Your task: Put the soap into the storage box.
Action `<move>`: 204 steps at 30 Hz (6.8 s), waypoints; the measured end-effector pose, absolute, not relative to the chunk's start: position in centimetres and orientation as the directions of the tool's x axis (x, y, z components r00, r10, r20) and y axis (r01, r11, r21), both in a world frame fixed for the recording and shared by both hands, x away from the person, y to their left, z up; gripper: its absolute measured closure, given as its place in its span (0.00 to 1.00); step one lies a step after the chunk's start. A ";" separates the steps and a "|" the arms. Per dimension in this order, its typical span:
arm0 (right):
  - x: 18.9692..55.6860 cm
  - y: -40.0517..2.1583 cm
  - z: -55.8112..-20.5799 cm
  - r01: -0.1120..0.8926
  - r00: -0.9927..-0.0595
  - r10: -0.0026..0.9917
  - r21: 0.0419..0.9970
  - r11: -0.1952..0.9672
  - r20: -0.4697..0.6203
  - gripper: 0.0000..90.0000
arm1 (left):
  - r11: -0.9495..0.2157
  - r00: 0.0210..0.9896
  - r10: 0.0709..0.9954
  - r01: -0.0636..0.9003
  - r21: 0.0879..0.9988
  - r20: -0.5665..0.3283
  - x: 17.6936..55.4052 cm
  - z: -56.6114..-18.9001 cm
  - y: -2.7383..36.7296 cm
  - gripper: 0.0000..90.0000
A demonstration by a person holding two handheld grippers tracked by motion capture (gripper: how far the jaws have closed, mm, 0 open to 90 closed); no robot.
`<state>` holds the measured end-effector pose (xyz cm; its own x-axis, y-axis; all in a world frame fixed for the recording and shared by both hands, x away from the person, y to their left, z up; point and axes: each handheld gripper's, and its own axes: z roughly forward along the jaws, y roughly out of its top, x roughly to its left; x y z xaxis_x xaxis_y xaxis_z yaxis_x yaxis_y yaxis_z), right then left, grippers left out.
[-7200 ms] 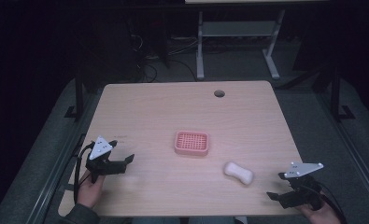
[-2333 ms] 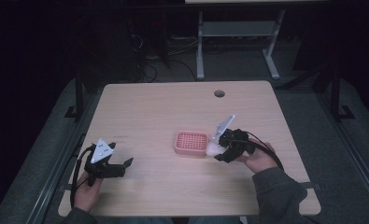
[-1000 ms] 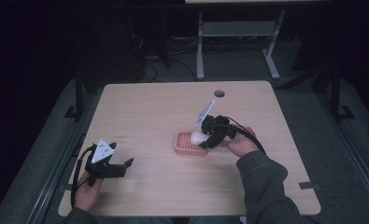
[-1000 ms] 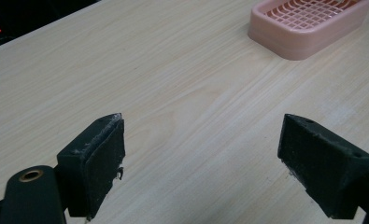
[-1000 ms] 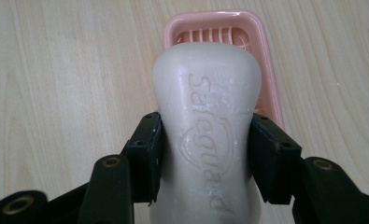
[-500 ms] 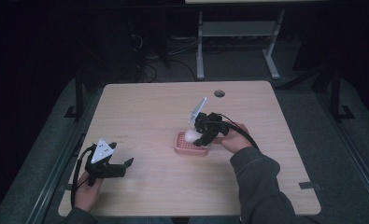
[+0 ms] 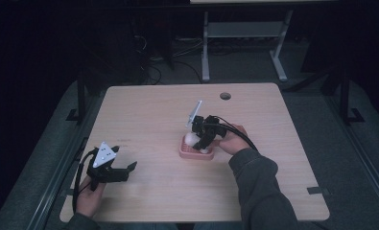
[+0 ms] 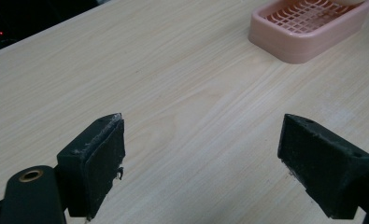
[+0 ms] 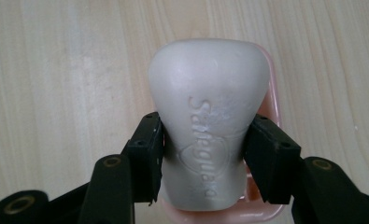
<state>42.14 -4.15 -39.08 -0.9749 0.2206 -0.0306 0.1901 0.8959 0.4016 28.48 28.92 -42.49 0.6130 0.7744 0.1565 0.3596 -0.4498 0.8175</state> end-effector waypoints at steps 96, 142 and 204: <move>42.3 -6.9 -39.0 0.308 -0.938 0.345 0.462 0.832 0.003 0.43 | -0.421 0.599 0.789 0.365 0.830 0.137 28.3 -42.3 29.3 0.16; 40.3 -11.1 -38.7 0.343 -0.920 0.393 0.500 0.795 0.007 0.40 | -0.418 0.597 0.791 0.368 0.831 0.134 28.2 -42.3 29.5 0.16; 36.7 -18.0 -40.1 0.461 -0.861 0.504 0.534 0.709 0.074 0.38 | -0.420 0.604 0.785 0.361 0.833 0.134 28.4 -42.4 29.2 0.16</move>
<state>36.74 -17.97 -40.06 -0.8605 0.5040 0.0737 0.4610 0.7091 0.5336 28.44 29.20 -42.42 0.6043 0.7854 0.1344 0.3606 -0.4199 0.8329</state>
